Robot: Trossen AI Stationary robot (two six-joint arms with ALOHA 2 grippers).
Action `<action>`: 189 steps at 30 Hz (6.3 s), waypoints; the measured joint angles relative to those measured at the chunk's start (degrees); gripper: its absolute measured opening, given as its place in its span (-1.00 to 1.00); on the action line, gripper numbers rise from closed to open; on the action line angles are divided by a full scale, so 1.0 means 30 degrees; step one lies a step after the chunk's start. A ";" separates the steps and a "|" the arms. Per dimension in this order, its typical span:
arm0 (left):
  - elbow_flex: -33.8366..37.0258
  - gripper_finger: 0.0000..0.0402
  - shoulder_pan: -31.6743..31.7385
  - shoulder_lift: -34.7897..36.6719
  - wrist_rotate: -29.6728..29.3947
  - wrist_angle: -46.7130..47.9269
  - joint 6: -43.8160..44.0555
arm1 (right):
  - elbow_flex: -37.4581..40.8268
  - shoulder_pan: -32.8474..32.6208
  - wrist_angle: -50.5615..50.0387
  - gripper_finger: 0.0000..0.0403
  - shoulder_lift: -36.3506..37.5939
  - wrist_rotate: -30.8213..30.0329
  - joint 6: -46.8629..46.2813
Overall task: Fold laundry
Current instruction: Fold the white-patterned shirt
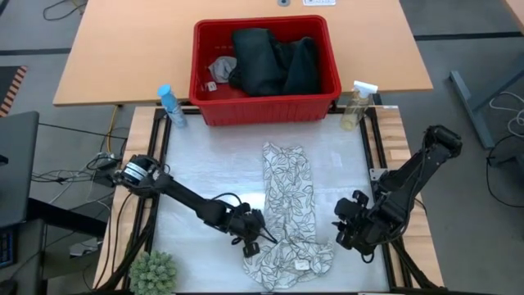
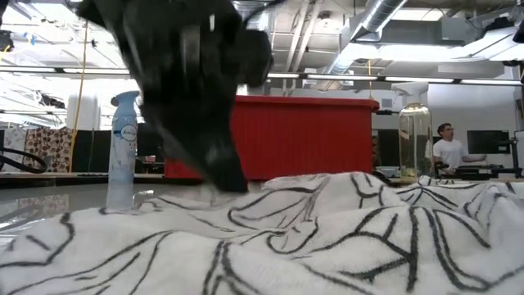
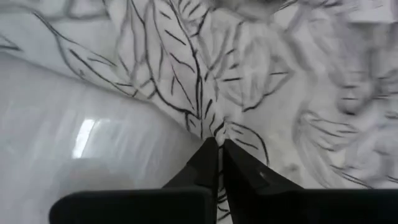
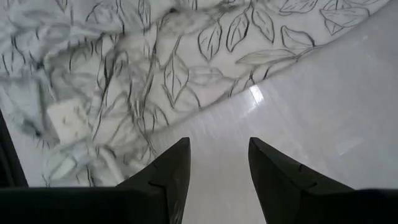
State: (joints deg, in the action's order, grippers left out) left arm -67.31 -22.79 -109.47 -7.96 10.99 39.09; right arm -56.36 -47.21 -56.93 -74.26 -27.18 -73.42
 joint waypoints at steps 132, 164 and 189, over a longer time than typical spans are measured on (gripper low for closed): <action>-2.1106 -1.00 -0.3425 0.4312 -0.4999 2.5161 0.0315 | -0.7227 -0.0450 0.4045 -0.92 0.5405 0.0837 1.2479; -2.2581 -1.00 -1.1637 0.4384 -1.1290 1.4639 0.6676 | -0.7912 -0.9323 1.1606 -0.92 0.2267 -1.1027 1.0848; -0.7206 -1.00 -0.5099 0.8490 -0.6965 2.5891 1.1295 | -0.7110 0.0761 -0.3495 -0.93 0.0583 -0.6274 -0.2130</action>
State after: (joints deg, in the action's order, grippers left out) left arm -88.93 -38.08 -84.00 -28.86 88.66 72.97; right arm -77.69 -44.93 -67.41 -72.51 -46.00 -79.81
